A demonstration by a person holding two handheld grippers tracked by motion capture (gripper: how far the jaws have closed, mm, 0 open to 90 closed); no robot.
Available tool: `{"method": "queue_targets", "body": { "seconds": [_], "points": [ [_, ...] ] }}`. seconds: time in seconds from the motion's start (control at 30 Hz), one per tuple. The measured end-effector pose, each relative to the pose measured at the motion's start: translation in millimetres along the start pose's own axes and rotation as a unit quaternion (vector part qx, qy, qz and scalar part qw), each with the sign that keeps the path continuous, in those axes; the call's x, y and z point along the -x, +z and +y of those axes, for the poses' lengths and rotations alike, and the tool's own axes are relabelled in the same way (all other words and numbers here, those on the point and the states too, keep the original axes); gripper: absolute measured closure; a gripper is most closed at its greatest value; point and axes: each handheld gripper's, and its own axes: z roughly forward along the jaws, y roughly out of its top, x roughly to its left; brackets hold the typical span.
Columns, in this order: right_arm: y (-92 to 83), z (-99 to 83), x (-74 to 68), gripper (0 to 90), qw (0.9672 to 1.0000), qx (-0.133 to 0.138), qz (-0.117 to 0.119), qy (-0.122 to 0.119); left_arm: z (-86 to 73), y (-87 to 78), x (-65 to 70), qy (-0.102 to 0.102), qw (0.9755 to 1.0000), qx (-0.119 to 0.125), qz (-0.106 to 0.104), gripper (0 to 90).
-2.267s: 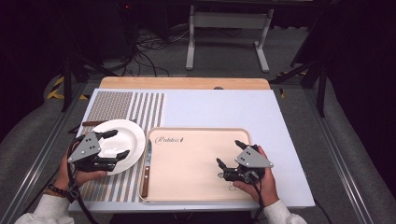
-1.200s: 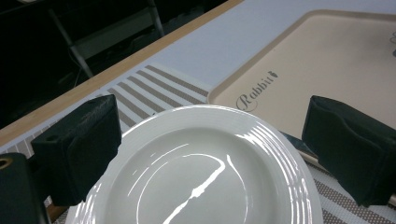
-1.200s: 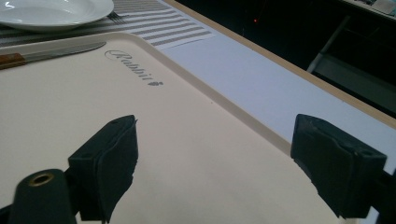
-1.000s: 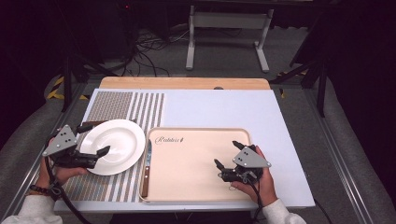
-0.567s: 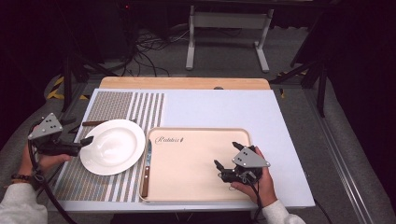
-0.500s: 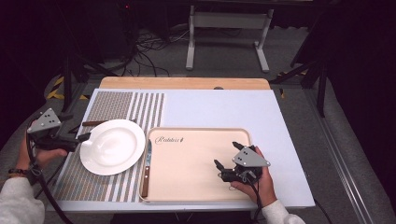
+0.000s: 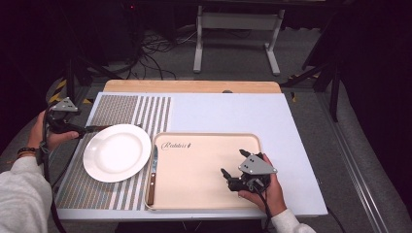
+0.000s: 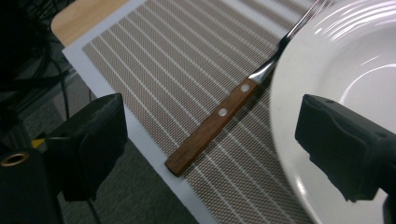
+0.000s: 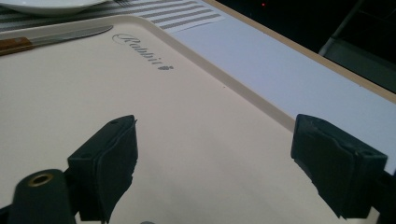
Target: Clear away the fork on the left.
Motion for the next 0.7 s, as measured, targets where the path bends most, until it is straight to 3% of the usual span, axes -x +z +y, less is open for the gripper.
{"method": "queue_targets", "body": {
  "seconds": [0.2,0.3,0.4,0.7],
  "points": [
    [0.6,1.5,-7.4,15.7,0.9998,-0.008,-0.003,-0.02,-1.9,26.8,-13.4,-0.008,0.9986,-0.051,0.004,12.7],
    [0.9,1.1,-8.0,15.6,0.9997,-0.011,-0.003,-0.019,-1.9,31.8,-15.1,-0.01,0.9986,-0.052,0.001,13.9],
    [0.9,0.0,-6.8,15.6,0.9998,-0.014,-0.005,-0.016,-2.5,43.8,-14.3,0.003,0.9967,-0.08,-0.01,14.6],
    [1.3,-2.1,-5.7,15.6,0.9998,-0.018,-0.001,-0.013,-2.3,55.6,-12.2,0.012,0.9948,-0.099,-0.018,20.2]
  ]
}}
